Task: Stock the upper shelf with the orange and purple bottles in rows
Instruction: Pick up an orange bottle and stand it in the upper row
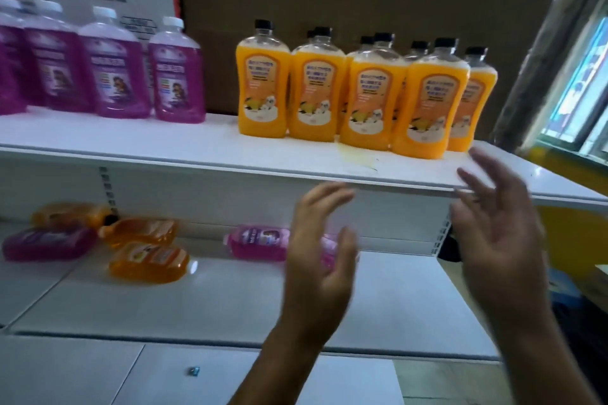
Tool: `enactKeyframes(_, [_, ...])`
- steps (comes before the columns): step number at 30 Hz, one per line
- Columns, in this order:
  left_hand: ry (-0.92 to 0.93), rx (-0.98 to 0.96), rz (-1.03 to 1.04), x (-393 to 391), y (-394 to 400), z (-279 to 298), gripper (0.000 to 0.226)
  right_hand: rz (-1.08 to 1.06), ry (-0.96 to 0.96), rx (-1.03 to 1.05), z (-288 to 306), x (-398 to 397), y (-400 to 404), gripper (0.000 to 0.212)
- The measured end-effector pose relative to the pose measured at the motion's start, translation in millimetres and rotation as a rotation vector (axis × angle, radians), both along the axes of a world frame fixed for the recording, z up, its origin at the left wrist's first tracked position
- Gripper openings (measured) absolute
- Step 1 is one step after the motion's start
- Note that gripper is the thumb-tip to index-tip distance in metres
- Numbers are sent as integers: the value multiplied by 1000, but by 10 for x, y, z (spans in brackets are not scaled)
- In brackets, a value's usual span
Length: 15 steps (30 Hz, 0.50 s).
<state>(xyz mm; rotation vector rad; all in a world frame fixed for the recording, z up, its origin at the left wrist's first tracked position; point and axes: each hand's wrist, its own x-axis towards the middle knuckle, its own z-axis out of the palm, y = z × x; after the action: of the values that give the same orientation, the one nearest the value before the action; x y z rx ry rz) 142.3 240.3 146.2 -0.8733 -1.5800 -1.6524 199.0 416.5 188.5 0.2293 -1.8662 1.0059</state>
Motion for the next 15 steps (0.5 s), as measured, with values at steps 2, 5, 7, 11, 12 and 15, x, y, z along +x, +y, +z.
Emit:
enactKeyframes(2, [-97, -25, 75, 8, -263, -384, 31, 56, 33, -75, -350, 70, -283, 47])
enactKeyframes(5, [-304, -128, 167, -42, -679, -824, 32, 177, -82, -278, -888, -56, -738, 40])
enactKeyframes(7, [-402, -174, 228, -77, -1019, -1032, 31, 257, -237, -372, -1208, -206, -1033, 43])
enactKeyframes(11, [-500, -191, 384, -141, -1743, -1249, 31, 445, -498, -374, -1640, -489, -1647, 43])
enactKeyframes(12, [-513, -184, 422, -160, -1908, -1275, 32, 477, -534, -345, -1686, -556, -1799, 44])
enactKeyframes(15, [-551, -185, 518, -229, -2363, -1386, 32, 548, -643, -260, -1783, -781, -2219, 46])
